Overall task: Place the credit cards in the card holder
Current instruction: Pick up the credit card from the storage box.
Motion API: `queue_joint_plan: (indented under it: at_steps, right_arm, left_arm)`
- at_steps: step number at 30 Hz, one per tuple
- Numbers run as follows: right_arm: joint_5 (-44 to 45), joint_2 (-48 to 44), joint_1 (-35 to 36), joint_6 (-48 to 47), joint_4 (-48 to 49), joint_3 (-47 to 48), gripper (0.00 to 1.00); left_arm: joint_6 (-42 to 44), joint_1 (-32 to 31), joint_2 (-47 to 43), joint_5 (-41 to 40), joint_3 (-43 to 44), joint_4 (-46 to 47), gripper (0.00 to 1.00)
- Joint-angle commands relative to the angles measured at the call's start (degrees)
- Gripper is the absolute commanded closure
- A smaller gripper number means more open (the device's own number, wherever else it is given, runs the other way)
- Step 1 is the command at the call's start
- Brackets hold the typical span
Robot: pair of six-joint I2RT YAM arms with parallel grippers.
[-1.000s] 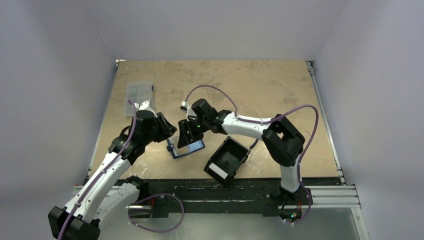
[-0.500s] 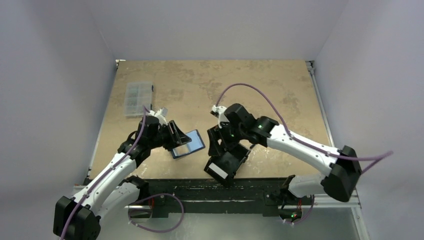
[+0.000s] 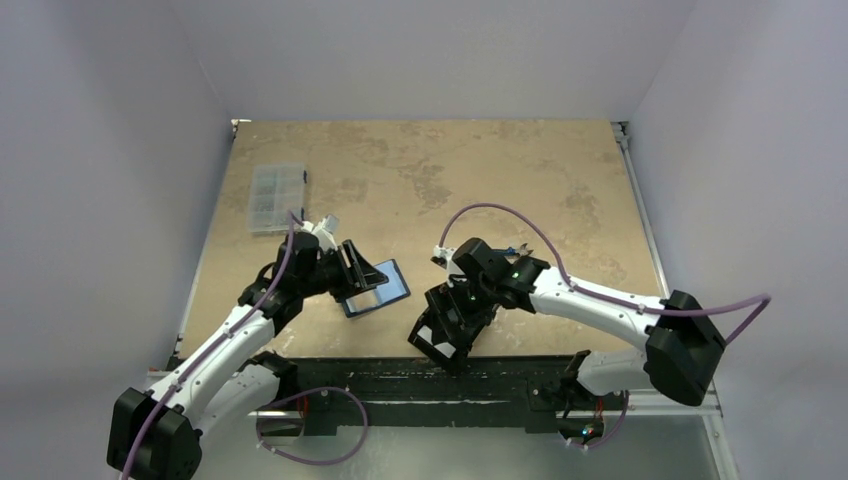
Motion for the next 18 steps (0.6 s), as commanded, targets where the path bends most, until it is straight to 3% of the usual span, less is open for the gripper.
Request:
queue_joint_plan:
  at_steps: [1,18]
  right_arm:
    - [-2.2,3.1,1.5,0.7,5.9,0.4,0.14]
    - [-3.3,9.0,3.2,1.7,9.6,1.2,0.21]
  left_arm:
    - [0.3,-0.2,-0.5,0.9,1.1,1.4,0.51]
    - [0.4,-0.2,-1.6,0.2,1.3,0.1,0.50]
